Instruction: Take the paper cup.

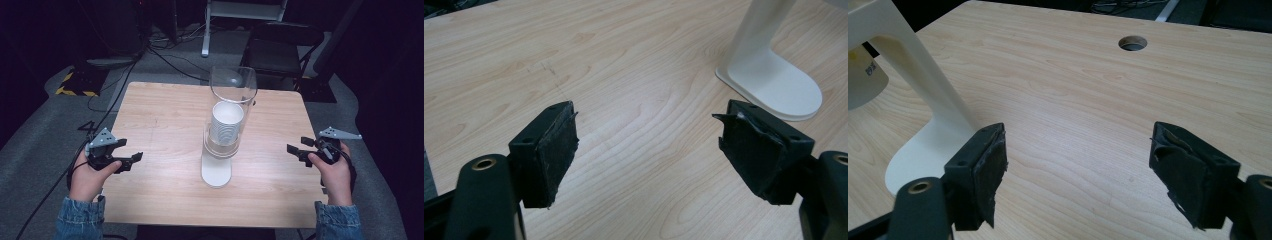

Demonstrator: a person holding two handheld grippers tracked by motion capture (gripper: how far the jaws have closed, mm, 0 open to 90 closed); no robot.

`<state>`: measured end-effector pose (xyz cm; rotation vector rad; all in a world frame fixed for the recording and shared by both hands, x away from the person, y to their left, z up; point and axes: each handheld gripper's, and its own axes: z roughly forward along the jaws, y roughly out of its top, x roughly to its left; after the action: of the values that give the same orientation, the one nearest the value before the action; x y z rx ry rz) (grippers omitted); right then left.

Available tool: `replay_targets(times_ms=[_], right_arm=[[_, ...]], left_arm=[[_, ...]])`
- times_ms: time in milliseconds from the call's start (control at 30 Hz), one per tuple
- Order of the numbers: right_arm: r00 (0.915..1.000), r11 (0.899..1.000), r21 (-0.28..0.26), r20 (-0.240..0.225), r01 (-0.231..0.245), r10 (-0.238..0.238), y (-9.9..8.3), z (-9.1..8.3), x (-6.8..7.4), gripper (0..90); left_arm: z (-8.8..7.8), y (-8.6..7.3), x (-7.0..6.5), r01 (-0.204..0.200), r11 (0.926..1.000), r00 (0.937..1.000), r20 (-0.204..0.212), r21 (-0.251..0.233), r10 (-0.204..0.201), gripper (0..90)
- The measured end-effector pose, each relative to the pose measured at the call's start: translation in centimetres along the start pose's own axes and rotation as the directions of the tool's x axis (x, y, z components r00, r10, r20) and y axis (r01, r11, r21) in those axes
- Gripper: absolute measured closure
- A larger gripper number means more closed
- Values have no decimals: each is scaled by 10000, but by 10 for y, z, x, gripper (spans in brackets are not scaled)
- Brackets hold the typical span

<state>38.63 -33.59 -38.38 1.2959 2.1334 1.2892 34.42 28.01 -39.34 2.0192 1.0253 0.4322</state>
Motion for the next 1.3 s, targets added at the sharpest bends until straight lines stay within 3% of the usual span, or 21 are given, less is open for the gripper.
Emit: replay_targets(times_ms=[167, 567, 1033, 1300], right_arm=[[10000, 10000, -50, 54, -41, 42, 0, -1, 0, 227], [9995, 9988, -364, 33, 326, -325, 4, 1, 10, 195], [9929, 9955, -362, -779, 877, -903, 12, 16, 38, 193], [9822, 9931, -316, -1470, 1132, -1167, 13, 32, 55, 188]], left_arm=[[1, 1, -2, -160, 9998, 9999, 44, 94, 160, 220], [-1, -1, -2, 89, 9999, 9999, -66, 71, -89, 202], [-2, -1, -3, -139, 9997, 9999, 42, 180, 139, 194], [0, -3, -4, -192, 9994, 9997, 140, 277, 188, 181]])
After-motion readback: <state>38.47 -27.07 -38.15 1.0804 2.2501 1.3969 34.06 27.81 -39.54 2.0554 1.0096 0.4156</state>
